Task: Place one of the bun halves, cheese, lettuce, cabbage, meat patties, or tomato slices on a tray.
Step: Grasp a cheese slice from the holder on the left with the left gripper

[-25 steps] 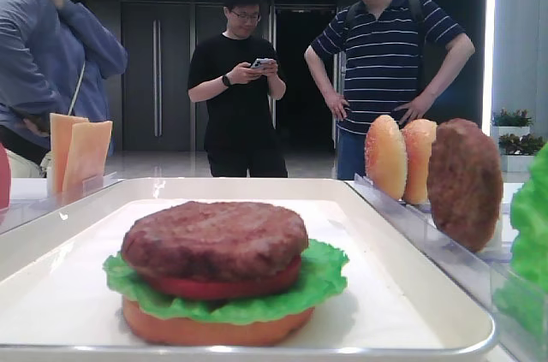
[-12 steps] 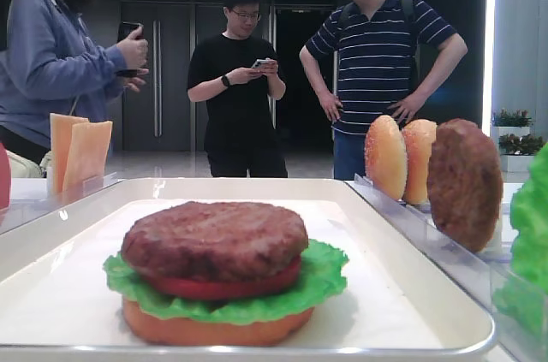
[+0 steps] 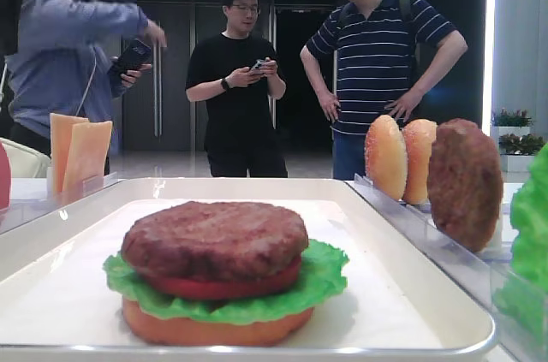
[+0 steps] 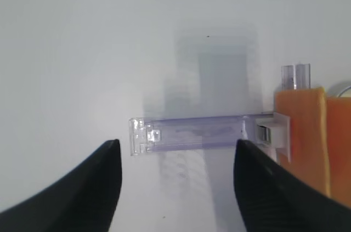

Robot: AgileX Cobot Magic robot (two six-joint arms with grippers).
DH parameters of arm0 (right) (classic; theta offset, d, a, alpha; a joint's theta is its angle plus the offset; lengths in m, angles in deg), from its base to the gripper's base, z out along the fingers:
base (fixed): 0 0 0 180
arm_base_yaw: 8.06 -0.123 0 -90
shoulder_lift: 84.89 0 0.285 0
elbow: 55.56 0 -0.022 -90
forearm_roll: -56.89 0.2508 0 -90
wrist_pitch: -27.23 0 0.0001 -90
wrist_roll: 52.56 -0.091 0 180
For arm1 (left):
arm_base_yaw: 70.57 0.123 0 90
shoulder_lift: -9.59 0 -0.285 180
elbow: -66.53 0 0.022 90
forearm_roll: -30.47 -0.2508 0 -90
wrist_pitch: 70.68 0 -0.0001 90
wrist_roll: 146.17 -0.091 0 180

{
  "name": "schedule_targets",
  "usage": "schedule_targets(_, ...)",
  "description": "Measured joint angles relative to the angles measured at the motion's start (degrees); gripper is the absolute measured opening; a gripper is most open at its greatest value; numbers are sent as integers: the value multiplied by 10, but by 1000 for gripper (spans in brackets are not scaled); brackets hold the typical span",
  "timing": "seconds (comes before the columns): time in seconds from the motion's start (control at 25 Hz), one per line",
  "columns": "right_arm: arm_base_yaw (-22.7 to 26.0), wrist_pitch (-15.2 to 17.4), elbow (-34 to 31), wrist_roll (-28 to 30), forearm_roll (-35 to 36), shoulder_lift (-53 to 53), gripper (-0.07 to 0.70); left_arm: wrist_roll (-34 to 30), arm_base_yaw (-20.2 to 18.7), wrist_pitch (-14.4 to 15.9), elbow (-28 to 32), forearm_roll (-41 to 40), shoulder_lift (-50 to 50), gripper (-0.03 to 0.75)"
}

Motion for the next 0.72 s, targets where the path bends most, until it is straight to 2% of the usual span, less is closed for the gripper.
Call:
schedule_targets(0.28,0,0,0,0,0,0,417,11,-47,4,0,0,-1,485)
schedule_targets(0.48,0,0,0,0,0,0,417,29,-91,17,-1,0,-20,485)
schedule_targets(0.72,0,0,0,0,0,0,417,61,-139,15,-1,0,-40,485)
